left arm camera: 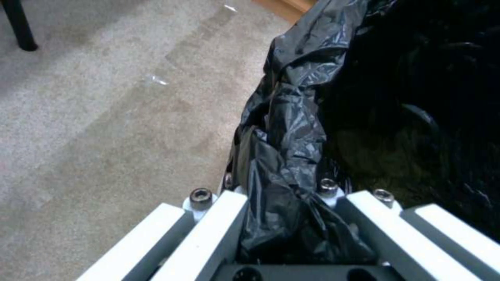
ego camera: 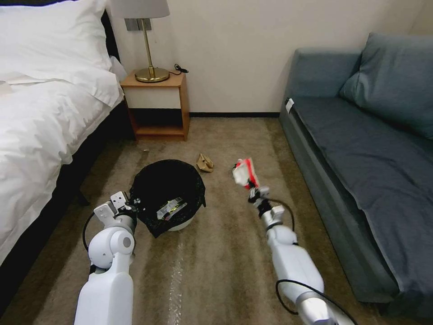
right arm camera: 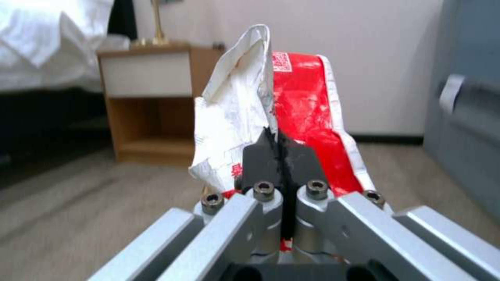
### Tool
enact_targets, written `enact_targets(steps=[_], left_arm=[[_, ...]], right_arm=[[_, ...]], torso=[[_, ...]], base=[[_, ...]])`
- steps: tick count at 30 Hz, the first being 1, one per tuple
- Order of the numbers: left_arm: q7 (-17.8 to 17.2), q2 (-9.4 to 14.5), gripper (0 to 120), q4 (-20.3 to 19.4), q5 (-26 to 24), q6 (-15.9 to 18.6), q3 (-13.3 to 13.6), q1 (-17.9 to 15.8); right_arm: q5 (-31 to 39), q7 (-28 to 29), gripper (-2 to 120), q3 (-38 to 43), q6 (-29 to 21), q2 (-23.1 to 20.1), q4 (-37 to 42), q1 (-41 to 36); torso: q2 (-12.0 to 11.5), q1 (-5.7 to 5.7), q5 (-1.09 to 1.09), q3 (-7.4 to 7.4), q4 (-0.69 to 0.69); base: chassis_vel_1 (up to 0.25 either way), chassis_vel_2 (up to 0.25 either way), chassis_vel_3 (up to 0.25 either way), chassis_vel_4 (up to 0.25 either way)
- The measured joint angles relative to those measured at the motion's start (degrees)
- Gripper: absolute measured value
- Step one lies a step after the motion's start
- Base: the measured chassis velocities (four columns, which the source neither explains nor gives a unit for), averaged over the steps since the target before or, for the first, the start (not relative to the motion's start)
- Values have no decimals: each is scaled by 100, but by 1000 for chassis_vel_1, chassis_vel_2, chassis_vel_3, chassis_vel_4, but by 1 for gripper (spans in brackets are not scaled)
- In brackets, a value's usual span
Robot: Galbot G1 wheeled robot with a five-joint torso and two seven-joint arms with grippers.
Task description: Pick up the trash bin, then pick up the garbage on the floor and place it into the trash bin.
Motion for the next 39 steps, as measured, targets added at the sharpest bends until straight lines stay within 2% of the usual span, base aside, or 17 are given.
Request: enact_targets(steps=[1,7,10,12,16,27,39], left_arm=[[0,0,3,0,0,0,0,0],[11,9,3,29,12,-4,2,-15],[12,9,3,36,18,-5,1,-16],[12,9,3,37,23,-6,4,-8],[13,7,3,39,41,-6,5,-7],[31,-59,3,108,117,-34,14,-25],[37,-118,3,131,212,-43,66,-40]], right_arm=[[0,0,0,0,0,0,0,0],[365,310,0,-684,-344,-285,1395,-353],[404,368,0,-906,-396,-312,1714,-455],[417,424,0,-1399,-461,-328,2276,-614],[397,447,0,-2027,-537,-375,2749,-726],[262,441,0,-2960,-686,-709,3320,-1016],[128,390,0,-3425,-668,-663,3313,-917]], torso=[[0,0,0,0,0],[1,0,0,0,-1],[1,0,0,0,0],[1,0,0,0,0],[1,0,-1,0,0],[1,0,-1,0,0],[1,0,-1,0,0]], base=[[0,0,0,0],[0,0,0,0],[0,0,0,0],[0,0,0,0],[0,0,0,0],[0,0,0,0],[0,0,0,0]])
